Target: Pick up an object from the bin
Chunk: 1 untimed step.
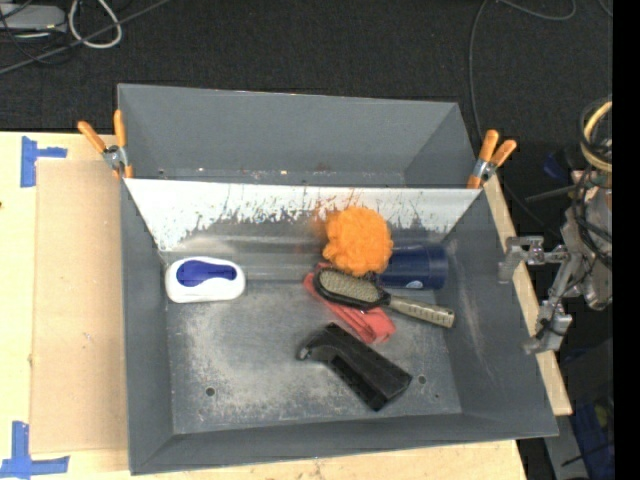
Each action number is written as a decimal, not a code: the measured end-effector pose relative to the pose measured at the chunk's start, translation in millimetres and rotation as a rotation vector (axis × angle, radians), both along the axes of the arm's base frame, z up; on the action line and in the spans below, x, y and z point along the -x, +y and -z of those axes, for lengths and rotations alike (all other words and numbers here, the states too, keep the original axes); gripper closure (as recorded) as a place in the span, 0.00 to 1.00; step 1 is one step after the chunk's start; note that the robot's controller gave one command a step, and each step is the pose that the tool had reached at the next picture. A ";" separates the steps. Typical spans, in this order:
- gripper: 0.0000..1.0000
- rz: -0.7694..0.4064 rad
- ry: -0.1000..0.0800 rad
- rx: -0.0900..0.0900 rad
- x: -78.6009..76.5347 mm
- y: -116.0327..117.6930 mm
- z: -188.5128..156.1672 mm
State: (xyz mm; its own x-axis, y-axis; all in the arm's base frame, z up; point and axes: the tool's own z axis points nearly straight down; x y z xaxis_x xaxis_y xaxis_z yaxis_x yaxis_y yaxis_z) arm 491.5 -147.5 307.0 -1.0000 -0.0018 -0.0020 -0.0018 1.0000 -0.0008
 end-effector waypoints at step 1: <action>0.00 -0.123 0.001 0.000 -16.1 5.9 78.0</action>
Offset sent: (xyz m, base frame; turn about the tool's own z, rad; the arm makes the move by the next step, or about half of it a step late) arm 0.0460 0.0300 -0.0772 0.0204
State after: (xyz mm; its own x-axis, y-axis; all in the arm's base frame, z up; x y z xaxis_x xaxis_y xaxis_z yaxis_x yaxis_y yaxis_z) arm 507.6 -141.6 229.0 -0.9922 -0.1250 -0.0011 -0.1250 0.9922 -0.0005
